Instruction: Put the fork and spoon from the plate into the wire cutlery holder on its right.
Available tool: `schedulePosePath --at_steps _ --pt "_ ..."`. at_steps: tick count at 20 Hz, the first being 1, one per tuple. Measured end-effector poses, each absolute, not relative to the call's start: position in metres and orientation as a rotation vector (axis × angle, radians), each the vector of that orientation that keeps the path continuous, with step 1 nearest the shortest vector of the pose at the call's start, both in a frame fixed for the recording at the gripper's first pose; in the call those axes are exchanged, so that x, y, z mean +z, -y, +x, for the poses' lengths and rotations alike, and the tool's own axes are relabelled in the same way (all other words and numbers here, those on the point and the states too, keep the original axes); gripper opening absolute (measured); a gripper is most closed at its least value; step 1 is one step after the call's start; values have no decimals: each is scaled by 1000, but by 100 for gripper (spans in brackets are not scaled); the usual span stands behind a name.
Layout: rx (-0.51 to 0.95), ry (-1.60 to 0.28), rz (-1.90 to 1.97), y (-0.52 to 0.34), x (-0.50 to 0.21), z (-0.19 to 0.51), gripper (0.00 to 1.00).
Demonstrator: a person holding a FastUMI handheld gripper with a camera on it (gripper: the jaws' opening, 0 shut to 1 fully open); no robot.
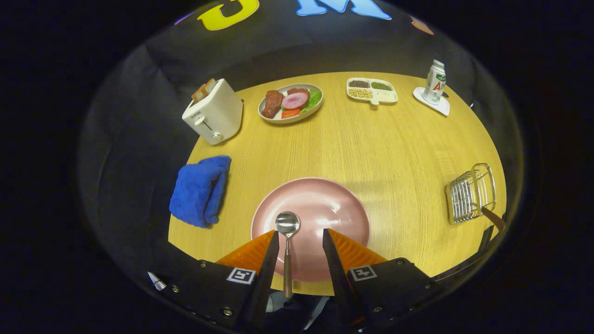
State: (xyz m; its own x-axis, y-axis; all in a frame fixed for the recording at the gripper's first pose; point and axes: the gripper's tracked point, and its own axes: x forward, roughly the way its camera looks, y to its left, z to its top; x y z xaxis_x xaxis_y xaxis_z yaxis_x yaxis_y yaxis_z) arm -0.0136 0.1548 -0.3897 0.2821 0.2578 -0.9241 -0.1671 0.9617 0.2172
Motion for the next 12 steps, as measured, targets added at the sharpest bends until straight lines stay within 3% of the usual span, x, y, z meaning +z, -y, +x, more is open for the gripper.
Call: schedulePosePath --at_steps 12 --pt "305 -1396 -39 -172 -459 -48 59"
